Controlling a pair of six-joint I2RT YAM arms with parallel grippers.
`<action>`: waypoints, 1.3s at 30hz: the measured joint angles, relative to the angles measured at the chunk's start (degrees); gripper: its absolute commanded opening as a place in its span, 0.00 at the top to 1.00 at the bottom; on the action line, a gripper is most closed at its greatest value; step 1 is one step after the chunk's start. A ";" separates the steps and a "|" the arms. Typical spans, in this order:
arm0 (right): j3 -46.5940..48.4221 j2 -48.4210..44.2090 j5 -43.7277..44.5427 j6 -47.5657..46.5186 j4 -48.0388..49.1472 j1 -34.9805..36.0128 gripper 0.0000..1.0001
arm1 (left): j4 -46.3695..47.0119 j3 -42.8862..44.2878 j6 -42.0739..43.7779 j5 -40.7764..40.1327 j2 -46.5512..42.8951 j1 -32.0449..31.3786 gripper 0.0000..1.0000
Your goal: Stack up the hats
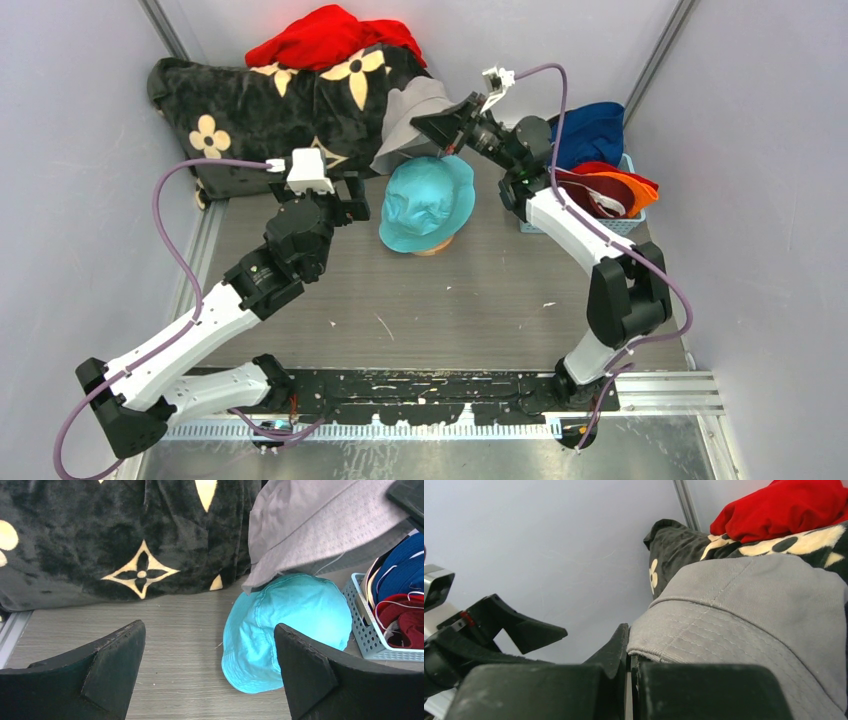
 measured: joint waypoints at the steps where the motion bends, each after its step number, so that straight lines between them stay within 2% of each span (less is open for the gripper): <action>1: -0.76 -0.79 -0.04 -0.02 0.02 0.04 0.99 | -0.02 0.00 0.00 0.00 0.02 0.00 0.01; 13: -15.91 -10.49 -0.11 -0.02 -0.42 2.82 0.99 | -0.04 0.00 -0.04 0.07 0.55 0.00 0.01; 23: -28.02 -19.82 2.78 -0.70 -5.57 2.93 0.99 | -0.09 0.00 -0.04 0.07 0.55 0.00 0.01; 39: -35.06 -24.70 12.48 -3.61 -20.90 2.93 0.99 | -0.94 0.02 -0.07 0.13 2.19 0.00 0.01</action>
